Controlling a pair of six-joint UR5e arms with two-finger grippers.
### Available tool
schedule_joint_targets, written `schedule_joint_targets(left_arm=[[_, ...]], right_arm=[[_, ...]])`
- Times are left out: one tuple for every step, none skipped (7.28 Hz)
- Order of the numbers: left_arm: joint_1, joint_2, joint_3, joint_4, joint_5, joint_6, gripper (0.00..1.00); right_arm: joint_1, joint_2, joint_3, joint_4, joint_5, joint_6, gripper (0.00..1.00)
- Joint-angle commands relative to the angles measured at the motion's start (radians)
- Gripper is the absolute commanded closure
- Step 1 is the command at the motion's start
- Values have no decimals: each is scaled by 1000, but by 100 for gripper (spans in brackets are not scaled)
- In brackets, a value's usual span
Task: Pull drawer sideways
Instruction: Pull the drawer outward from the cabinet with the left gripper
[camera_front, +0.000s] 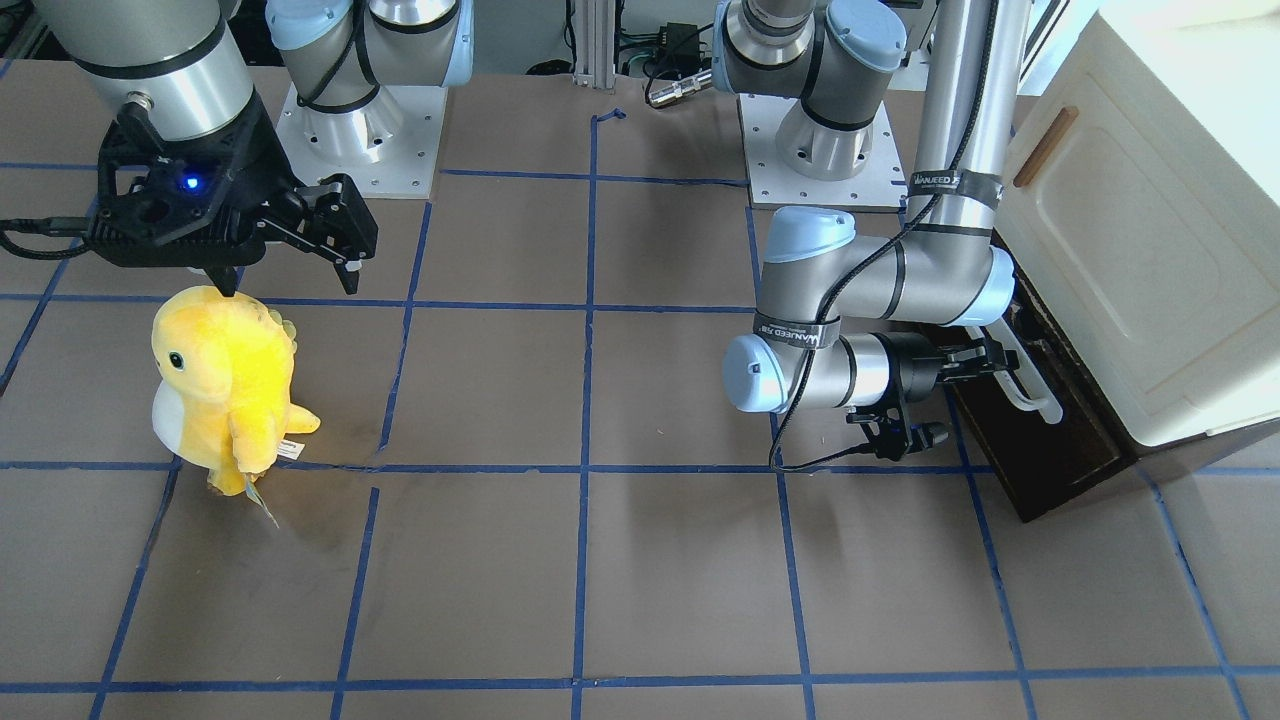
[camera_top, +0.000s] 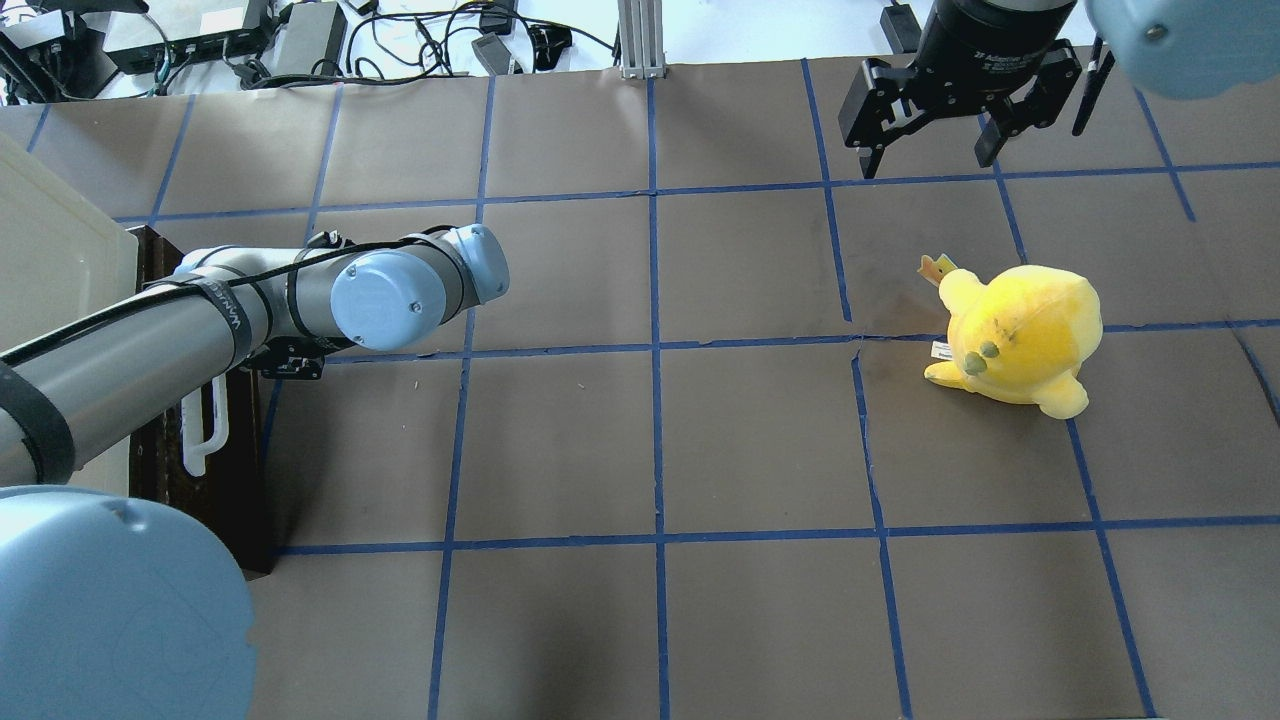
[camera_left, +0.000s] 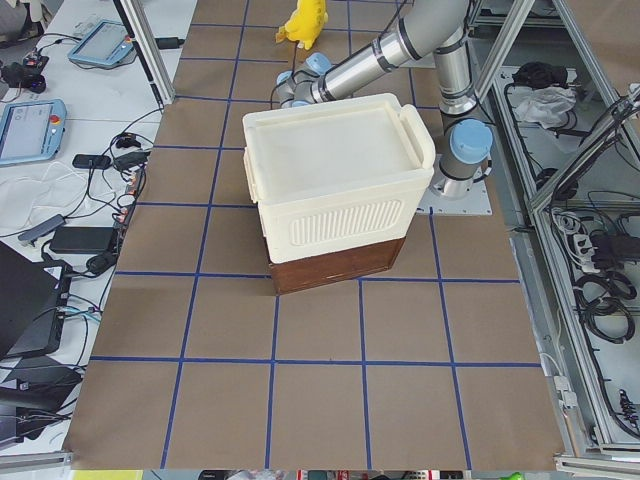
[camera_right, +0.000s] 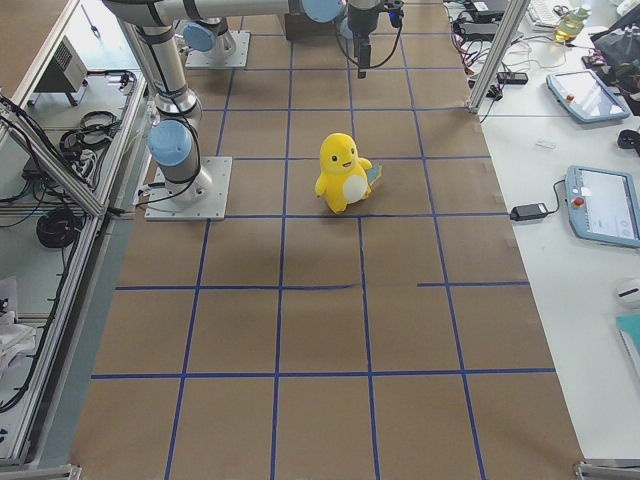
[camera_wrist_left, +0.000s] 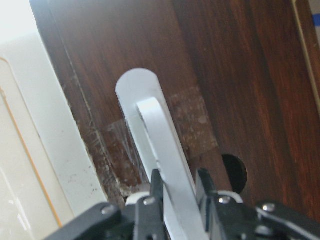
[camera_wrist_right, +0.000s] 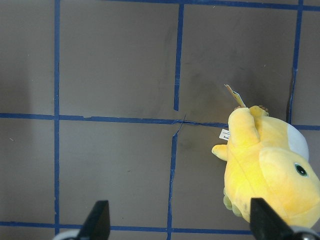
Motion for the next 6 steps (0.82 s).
schedule_joint_targets(left_arm=[[-25,-3,22,0,-36,3,68],[-27,-3,24,0,-49,3,68],[-28,-3,24,0,-50,3,68],[-37,-3,24,0,-53,3,68],[-75,-4,44,6,-78,3,68],[-85,-7,67,6,-111,6,68]], right_arm=[[0,0,0,0,0,0,0],[0,0,0,0,0,0,0],[0,0,0,0,0,0,0],[0,0,0,0,0,-1,0],[0,0,0,0,0,0,0],[0,0,0,0,0,0,0]])
